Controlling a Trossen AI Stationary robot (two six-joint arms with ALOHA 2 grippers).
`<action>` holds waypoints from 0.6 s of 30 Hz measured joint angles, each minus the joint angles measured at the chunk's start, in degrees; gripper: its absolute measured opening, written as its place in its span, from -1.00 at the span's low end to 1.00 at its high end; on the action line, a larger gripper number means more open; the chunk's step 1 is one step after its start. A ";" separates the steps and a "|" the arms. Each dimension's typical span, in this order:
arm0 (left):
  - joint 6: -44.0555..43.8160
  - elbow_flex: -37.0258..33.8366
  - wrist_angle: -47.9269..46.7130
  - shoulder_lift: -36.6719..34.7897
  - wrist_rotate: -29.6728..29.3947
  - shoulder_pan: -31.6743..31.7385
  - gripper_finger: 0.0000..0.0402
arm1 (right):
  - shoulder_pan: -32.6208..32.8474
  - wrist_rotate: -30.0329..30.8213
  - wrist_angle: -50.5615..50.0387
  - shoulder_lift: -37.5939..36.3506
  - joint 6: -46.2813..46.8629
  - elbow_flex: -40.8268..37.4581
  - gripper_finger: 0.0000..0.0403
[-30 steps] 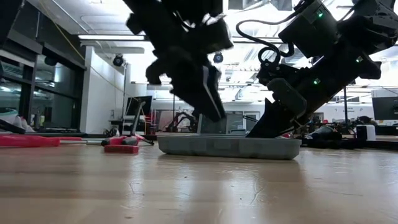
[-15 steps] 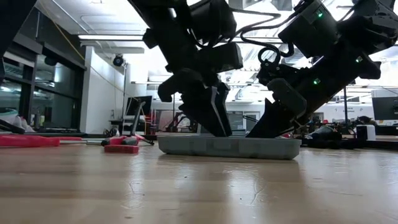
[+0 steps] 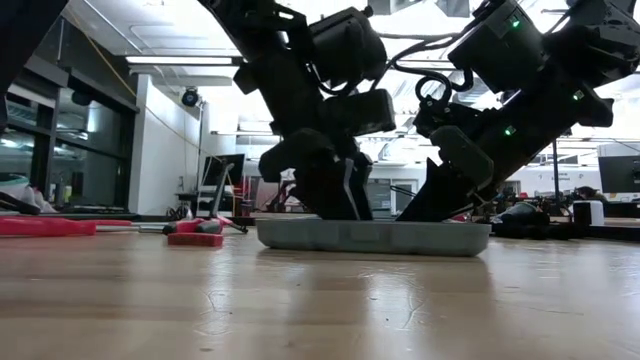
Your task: Prefit tool cases
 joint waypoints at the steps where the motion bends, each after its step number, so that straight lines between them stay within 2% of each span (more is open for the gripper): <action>1: -0.13 -0.02 0.14 0.04 0.00 0.00 -0.02 | 0.00 0.02 0.06 0.00 -0.02 0.00 -0.61; 5: -2.07 -0.11 1.69 0.21 -0.64 -0.09 -0.24 | -0.02 0.04 1.12 0.04 -0.71 -0.02 -0.61; 10: -4.89 -0.13 1.84 0.77 -0.97 -0.17 -0.79 | -0.09 0.45 1.33 0.09 -1.07 -0.07 -0.61; 18: -6.48 -0.16 2.04 0.76 -2.09 -0.26 -0.82 | 0.83 1.00 1.36 -1.05 0.00 -0.09 -0.62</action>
